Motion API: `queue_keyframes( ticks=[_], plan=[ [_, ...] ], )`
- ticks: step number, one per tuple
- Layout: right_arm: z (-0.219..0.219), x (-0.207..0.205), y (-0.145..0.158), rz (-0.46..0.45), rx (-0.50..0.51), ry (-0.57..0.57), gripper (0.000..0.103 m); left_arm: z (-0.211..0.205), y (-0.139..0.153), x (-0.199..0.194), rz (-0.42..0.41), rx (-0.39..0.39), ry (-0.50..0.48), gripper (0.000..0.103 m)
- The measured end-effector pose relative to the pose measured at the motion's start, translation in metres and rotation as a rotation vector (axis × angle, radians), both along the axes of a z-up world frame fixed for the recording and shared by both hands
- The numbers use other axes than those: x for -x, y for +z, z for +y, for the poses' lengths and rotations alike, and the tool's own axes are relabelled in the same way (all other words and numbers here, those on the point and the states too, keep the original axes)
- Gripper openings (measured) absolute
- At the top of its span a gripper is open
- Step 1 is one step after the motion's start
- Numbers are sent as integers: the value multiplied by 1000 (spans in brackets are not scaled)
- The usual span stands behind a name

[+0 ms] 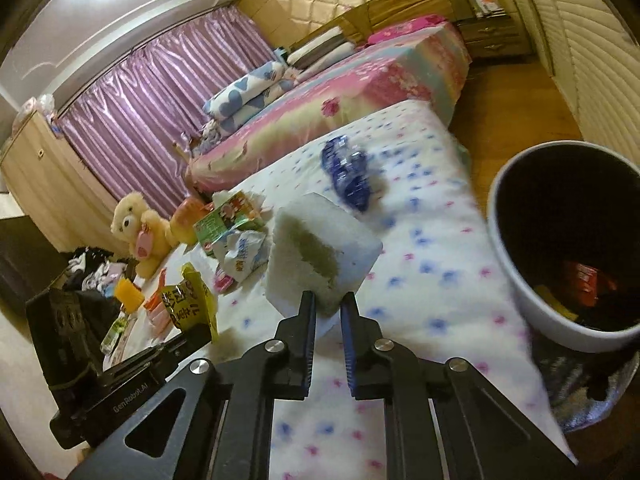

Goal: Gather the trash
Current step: 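Carry the yellow bag and white foam block in both tools over the bin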

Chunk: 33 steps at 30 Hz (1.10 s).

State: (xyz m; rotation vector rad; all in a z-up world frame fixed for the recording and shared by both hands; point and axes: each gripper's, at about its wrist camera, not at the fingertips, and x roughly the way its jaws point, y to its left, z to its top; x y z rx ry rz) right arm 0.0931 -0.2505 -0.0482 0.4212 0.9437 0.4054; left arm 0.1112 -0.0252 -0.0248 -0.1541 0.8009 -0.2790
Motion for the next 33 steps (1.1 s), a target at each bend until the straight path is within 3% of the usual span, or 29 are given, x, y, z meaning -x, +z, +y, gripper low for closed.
queue_keyframes(
  ticks=[33],
  plan=[
    [-121, 29, 13, -34, 61, -286, 10, -129, -11, -39, 3, -25, -264, 2]
  ],
)
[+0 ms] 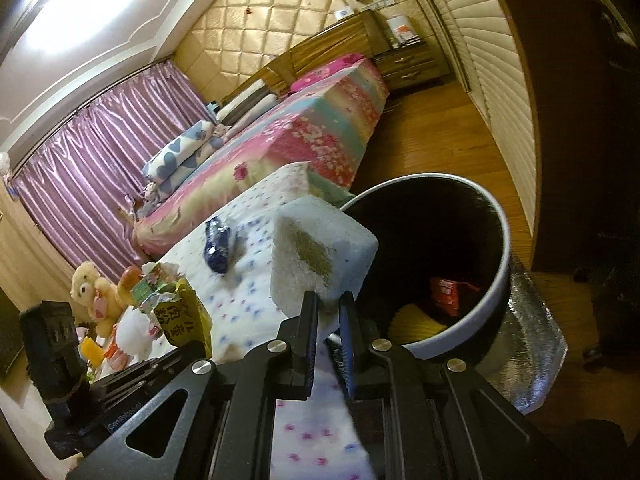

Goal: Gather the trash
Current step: 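Carry the yellow bag and white foam block in both tools over the bin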

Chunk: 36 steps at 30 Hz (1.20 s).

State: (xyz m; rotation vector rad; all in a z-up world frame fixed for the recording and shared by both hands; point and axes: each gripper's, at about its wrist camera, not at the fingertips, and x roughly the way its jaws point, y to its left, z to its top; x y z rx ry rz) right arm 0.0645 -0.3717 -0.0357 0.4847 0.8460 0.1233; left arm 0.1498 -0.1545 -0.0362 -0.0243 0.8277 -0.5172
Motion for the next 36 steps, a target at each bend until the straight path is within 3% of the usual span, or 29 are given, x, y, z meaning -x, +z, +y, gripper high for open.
queue_keyframes(
  ticks=[36],
  plan=[
    [-49, -23, -26, 65, 97, -77, 11, -85, -20, -69, 41, -31, -94, 2]
  ],
)
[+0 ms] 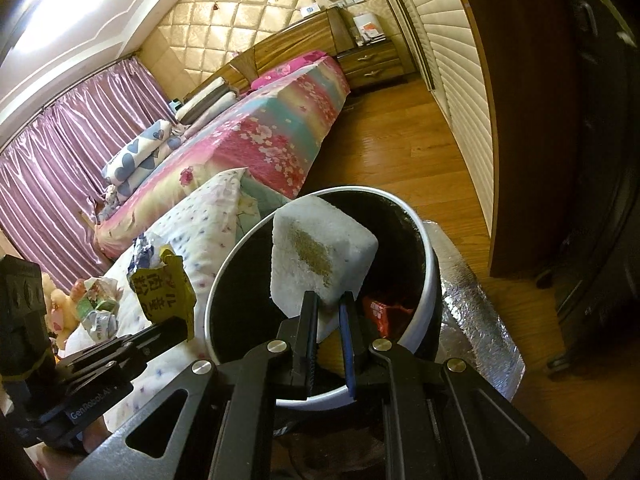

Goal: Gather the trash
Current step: 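Carry the yellow bag and white foam block in both tools over the bin, then open both tools to drop the yellow bag and foam block into the bin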

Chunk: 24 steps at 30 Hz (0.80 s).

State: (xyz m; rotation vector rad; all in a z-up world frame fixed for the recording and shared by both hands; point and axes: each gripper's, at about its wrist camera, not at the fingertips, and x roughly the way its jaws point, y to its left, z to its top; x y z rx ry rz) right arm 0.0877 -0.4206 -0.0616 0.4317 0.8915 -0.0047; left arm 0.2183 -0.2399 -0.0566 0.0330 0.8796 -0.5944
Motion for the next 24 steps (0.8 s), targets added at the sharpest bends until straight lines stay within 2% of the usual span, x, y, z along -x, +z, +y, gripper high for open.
queue_keyframes(
  ticks=[10, 12, 14, 16, 18, 22, 24],
  plan=[
    [-9, -9, -5, 15, 6, -4, 13, -10, -5, -11, 24, 0, -1, 3],
    [-10, -11, -6, 22, 6, -9, 16, -11, -5, -13, 29, -7, -4, 7],
    [-13, -12, -7, 29, 2, -25, 19, -12, -4, -11, 23, -8, -8, 21],
    [-15, -11, -7, 30, -9, -37, 27, -9, -1, -7, 6, -4, 6, 33],
    [-15, -9, -6, 21, -15, -42, 49, -5, 1, -4, 0, 2, 12, 36],
    [-11, -6, -3, 13, -16, -38, 58, 9, 3, 6, -14, 13, 43, 46],
    [-8, -5, -1, 6, -17, -35, 74, 20, 4, 13, -19, 20, 59, 49]
  ],
)
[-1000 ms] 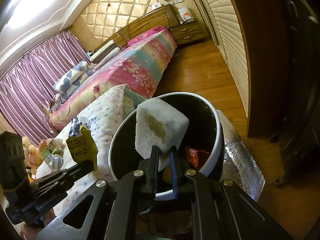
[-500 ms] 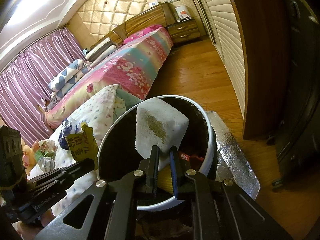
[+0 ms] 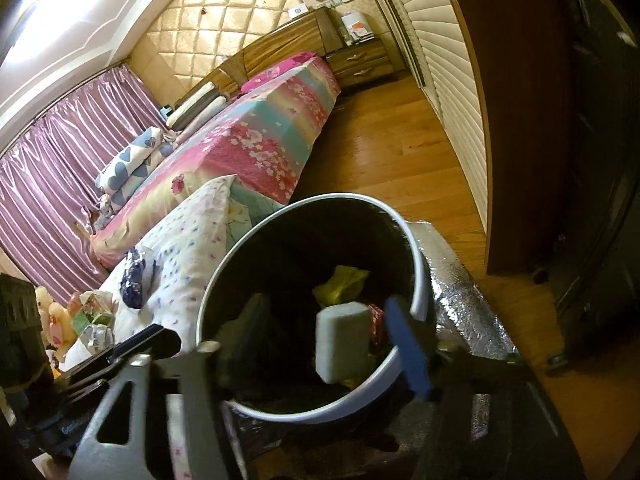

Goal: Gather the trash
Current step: 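Open both tools to drop the yellow bag and foam block into the bin, then move both open tools back over the remaining items on the bed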

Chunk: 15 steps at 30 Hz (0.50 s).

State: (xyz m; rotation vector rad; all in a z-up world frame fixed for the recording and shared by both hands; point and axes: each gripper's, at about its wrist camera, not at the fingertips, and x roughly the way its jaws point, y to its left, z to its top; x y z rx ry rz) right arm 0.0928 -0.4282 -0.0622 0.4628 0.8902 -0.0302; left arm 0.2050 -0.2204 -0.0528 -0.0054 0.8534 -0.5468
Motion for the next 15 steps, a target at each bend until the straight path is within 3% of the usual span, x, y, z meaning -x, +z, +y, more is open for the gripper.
queue_keyframes(
  ticks=[3, 15],
  plan=[
    [11, 2, 4, -10, 14, 13, 82, 16, 1, 10, -1, 3, 28, 54],
    [71, 3, 14, -30, 41, 150, 87, 91, 3, 50, 12, 18, 176, 62]
  ],
)
